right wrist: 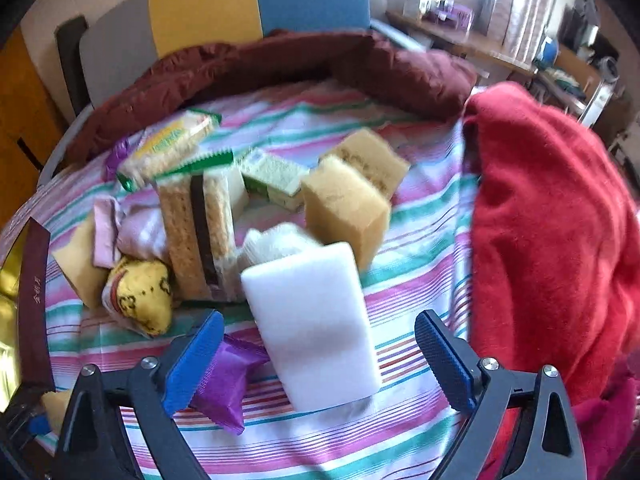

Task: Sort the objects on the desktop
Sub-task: 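Grasp a yellow sponge piece with left tool while right tool grasps white block, then carry both items over the gold tray and open both tools to drop them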

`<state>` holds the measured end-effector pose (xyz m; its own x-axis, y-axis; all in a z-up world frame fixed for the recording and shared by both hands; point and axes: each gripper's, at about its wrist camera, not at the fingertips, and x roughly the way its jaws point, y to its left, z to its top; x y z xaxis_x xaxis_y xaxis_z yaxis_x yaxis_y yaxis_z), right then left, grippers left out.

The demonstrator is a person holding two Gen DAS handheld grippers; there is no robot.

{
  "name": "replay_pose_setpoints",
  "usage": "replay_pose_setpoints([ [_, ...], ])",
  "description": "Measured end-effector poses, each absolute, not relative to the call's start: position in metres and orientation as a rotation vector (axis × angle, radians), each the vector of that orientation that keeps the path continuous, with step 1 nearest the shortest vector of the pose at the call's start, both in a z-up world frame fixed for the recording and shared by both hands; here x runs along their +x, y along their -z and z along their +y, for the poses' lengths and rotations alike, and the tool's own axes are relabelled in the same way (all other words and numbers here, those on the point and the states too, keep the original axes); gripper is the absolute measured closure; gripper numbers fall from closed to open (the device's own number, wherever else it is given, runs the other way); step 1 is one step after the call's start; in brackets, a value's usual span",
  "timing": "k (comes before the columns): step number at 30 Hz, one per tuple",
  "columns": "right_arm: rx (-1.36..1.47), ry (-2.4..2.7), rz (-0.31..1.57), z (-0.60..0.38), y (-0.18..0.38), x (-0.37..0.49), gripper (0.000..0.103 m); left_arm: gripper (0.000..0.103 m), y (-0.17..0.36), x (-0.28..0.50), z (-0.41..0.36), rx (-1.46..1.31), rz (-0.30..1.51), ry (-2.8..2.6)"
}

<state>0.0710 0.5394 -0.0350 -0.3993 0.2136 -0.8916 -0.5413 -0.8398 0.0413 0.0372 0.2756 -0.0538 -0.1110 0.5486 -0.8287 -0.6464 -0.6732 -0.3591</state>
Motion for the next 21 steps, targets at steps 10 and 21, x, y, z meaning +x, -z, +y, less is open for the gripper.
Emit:
replay_pose_setpoints([
  [10, -1.330, -2.256, 0.539, 0.542, 0.036, 0.080, 0.042, 0.042, 0.023, 0.043, 0.259, -1.185, 0.123, -1.967],
  [21, -1.107, -2.586, 0.490, 0.469, -0.044, 0.098, 0.041, 0.042, -0.012, 0.018, 0.181, -1.136, -0.005, -2.189],
])
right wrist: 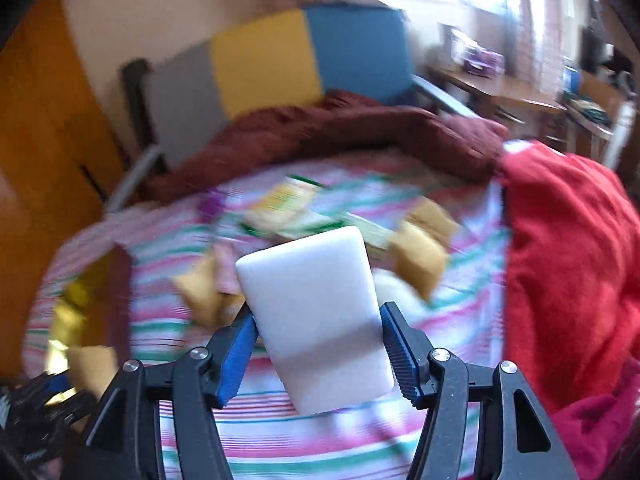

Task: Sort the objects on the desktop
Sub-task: 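Carry both items over the gold tray and open both tools to drop them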

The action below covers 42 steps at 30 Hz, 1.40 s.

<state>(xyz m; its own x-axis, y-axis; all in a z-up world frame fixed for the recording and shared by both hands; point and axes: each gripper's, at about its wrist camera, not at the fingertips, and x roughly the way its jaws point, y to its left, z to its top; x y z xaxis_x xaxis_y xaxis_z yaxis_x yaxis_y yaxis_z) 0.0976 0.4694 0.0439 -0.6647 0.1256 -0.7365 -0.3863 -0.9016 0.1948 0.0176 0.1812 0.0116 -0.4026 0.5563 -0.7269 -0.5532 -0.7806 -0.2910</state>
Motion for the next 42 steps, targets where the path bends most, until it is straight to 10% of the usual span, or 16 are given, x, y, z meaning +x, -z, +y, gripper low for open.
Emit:
replay_pose_setpoints([
  [21, -1.635, -3.041, 0.780, 0.214, -0.002, -0.044, 0.037, 0.038, 0.017, -0.020, -0.017, -1.336, -0.166, -2.663],
  [31, -1.898, -2.992, 0.920, 0.170, 0.035, -0.058, 0.005, 0.023, 0.034, -0.022, -0.036, -1.407, -0.148, -2.713],
  [42, -1.674, -3.090, 0.637, 0.180, 0.014, -0.036, 0.000, 0.019, 0.025, -0.014, -0.040, -1.346, -0.155, -2.765],
])
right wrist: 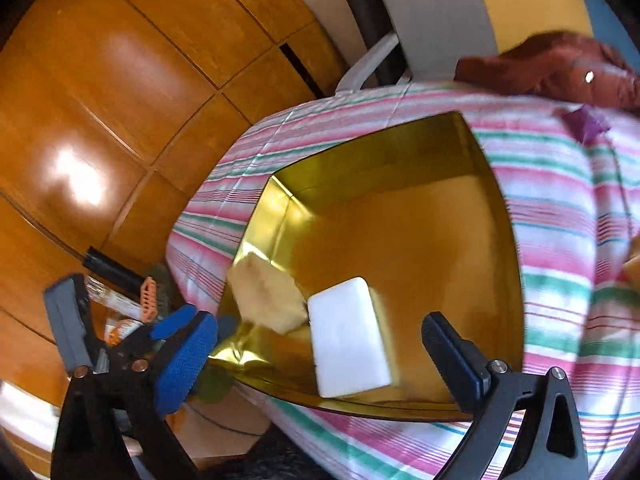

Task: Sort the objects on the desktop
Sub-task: 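Carry both items over the gold tray and open both tools to drop them, then move both tools back to the pile of items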

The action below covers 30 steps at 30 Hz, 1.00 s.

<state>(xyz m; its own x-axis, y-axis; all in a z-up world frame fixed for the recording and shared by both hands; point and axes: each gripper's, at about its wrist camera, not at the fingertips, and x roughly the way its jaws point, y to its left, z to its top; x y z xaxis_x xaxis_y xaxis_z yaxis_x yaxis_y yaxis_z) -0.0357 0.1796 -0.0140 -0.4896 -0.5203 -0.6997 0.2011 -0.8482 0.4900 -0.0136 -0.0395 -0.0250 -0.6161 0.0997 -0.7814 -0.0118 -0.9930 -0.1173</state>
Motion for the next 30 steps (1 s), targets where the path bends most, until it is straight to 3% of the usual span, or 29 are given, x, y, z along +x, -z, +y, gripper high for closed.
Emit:
replay_pose_setpoints([
  [6, 1.219, 2.501, -0.297, 0.181, 0.009, -0.023, 0.000, 0.019, 0.013, -0.009, -0.047, -1.284, -0.221, -2.801],
  [12, 1.207, 2.595, -0.258, 0.196, 0.008, -0.017, 0.000, 0.019, 0.006, -0.008, -0.040, -1.254, -0.251, -2.769],
  [18, 1.226, 2.684, -0.321, 0.240, 0.008, -0.006, 0.000, 0.023, 0.007, -0.012, -0.023, -1.291, -0.279, -2.699],
  [20, 1.238, 2.732, -0.370, 0.263, 0.009, 0.001, 0.000, 0.031, 0.010, -0.015, -0.019, -1.324, -0.323, -2.655],
  [30, 1.326, 3.017, -0.584, 0.385, 0.011, 0.039, 0.000, 0.031, -0.002, -0.016, 0.022, -1.272, -0.247, -2.532],
])
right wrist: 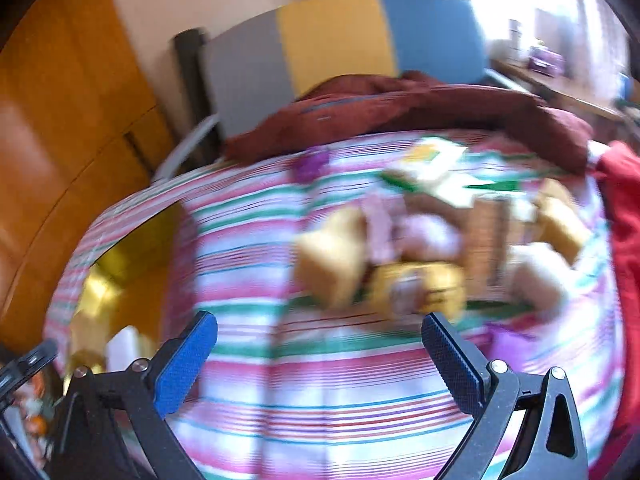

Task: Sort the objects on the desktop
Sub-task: 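Move both tools back to the pile of items, then grasp green-wrapped cracker bar with right tool while left tool grasps yellow sponge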

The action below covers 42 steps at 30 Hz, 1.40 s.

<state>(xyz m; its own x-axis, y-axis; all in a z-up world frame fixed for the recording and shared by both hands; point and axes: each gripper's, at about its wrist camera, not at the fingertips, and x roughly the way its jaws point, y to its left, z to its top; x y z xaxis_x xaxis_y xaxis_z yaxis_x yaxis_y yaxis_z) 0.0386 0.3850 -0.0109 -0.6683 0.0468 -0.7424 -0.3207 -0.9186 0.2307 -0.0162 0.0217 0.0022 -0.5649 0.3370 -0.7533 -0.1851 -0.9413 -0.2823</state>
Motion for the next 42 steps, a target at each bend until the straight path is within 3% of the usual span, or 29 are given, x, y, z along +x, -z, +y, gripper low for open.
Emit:
replay_pose_setpoints([
  [10, -1.038, -2.452, 0.586, 0.481, 0.000, 0.031, 0.000, 0.030, -0.015, -0.019, 0.097, -1.212, -0.141, -2.367],
  [21, -1.146, -2.403, 0.459, 0.501, 0.031, -0.001, 0.008, 0.030, -0.013, -0.022, 0.168, -1.240, -0.042, -2.217],
  [24, -1.173, -2.395, 0.445, 0.502, 0.036, -0.003, 0.023, 0.031, -0.014, -0.024, 0.187, -1.234, -0.029, -2.181],
  [26, -1.219, -2.360, 0.421, 0.503, 0.043, -0.005, 0.042, 0.031, -0.014, -0.026, 0.201, -1.237, 0.004, -2.167],
  [29, -1.244, -2.368, 0.443, 0.503, 0.047, -0.005, 0.051, 0.031, -0.009, -0.032, 0.225, -1.264, 0.038, -2.125],
  [42, -1.184, -2.440, 0.494, 0.507, 0.035, 0.000, 0.053, 0.032, 0.018, -0.044, 0.319, -1.159, 0.392, -2.064],
])
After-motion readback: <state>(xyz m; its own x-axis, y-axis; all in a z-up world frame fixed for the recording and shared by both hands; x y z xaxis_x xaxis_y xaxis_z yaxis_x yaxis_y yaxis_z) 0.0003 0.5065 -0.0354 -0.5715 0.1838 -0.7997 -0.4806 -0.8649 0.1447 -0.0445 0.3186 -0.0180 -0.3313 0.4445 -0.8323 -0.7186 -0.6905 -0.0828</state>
